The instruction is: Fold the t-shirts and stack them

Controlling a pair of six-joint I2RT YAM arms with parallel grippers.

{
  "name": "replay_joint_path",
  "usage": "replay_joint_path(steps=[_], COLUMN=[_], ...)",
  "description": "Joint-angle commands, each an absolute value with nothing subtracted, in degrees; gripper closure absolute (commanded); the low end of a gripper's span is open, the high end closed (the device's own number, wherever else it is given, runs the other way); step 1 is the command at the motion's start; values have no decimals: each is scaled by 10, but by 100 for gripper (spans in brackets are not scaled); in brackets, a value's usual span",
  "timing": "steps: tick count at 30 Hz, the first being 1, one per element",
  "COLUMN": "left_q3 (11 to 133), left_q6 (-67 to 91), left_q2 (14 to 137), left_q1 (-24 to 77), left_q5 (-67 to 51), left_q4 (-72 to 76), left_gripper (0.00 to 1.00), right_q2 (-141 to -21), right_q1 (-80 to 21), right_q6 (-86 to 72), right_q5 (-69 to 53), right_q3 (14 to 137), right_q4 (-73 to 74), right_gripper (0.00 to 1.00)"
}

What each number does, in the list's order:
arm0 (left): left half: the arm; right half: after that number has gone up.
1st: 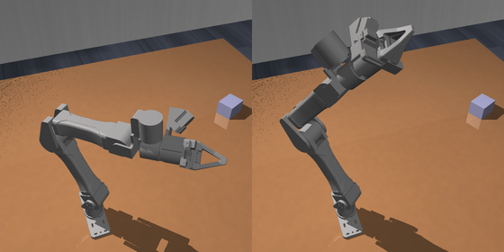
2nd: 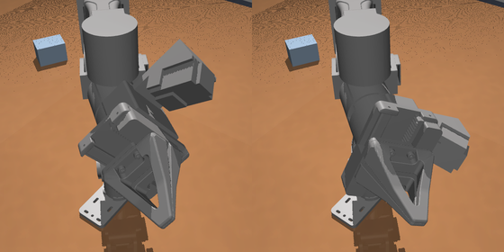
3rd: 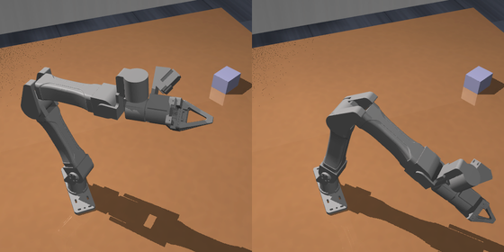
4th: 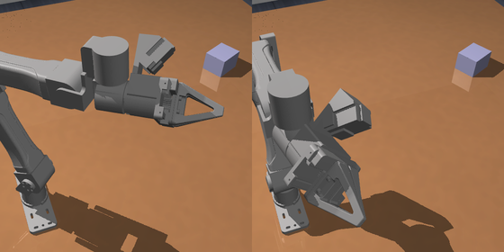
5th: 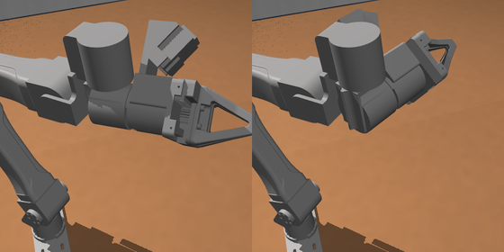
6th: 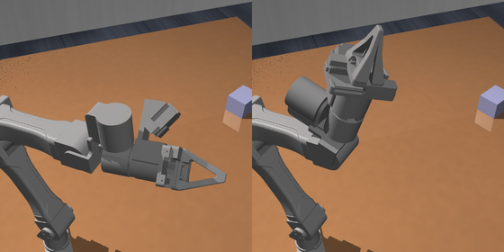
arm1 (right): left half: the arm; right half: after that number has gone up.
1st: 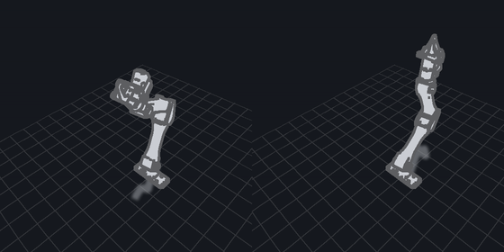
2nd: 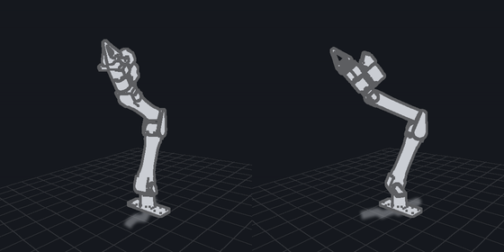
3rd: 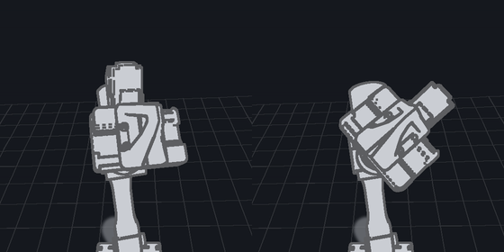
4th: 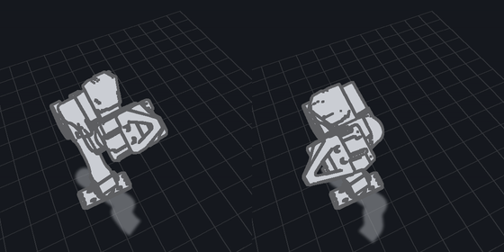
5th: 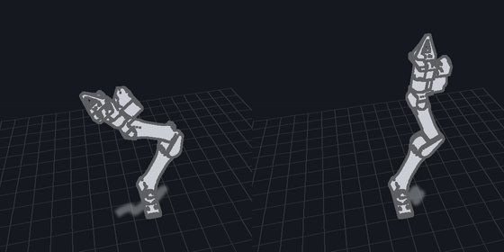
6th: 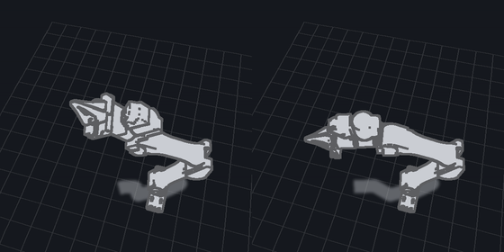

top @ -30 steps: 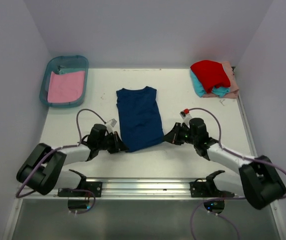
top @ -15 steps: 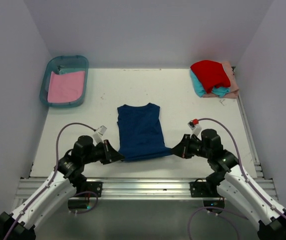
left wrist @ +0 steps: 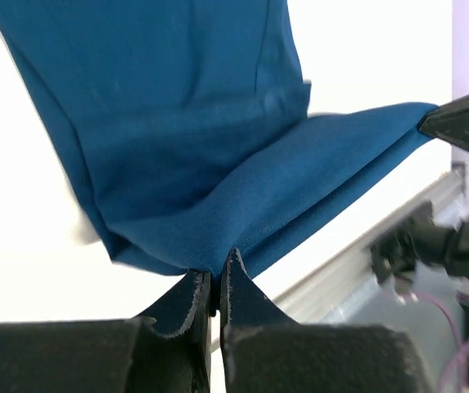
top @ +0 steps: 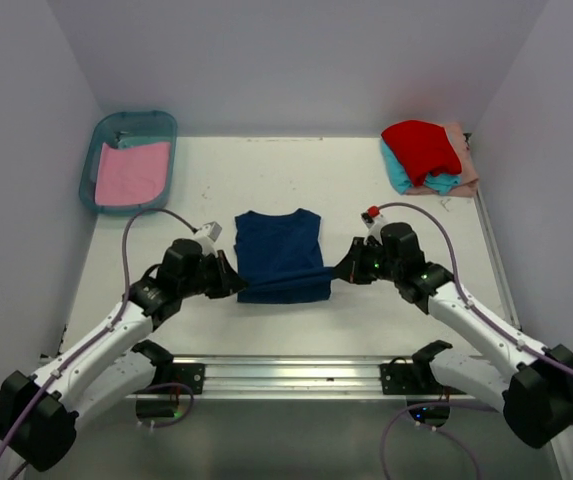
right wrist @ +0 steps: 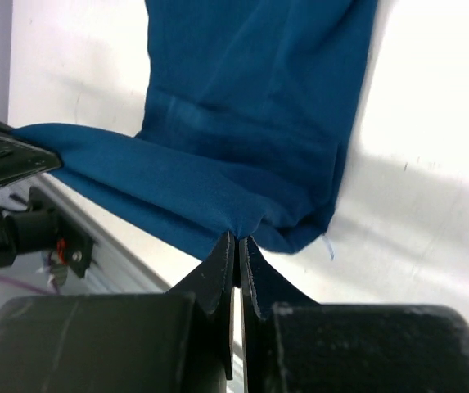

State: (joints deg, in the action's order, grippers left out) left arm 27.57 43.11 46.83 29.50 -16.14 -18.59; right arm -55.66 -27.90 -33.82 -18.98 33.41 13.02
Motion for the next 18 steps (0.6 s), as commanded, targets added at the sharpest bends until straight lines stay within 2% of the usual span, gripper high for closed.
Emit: replay_joint_path(steps=[1, 18], left_q3=[329, 421], left_q6=[364, 317], left_q2=[512, 759], left_q1=[288, 147], left_q5=[-76, -161], left_q4=[-140, 36], left_gripper=[100, 100], right_q2=[-625, -888], right_q1=[-273, -245], right_q6=[-302, -265], right_q5=[-134, -109], right_q3=[386, 611], right_q4=[41, 4], right_gripper=[100, 100])
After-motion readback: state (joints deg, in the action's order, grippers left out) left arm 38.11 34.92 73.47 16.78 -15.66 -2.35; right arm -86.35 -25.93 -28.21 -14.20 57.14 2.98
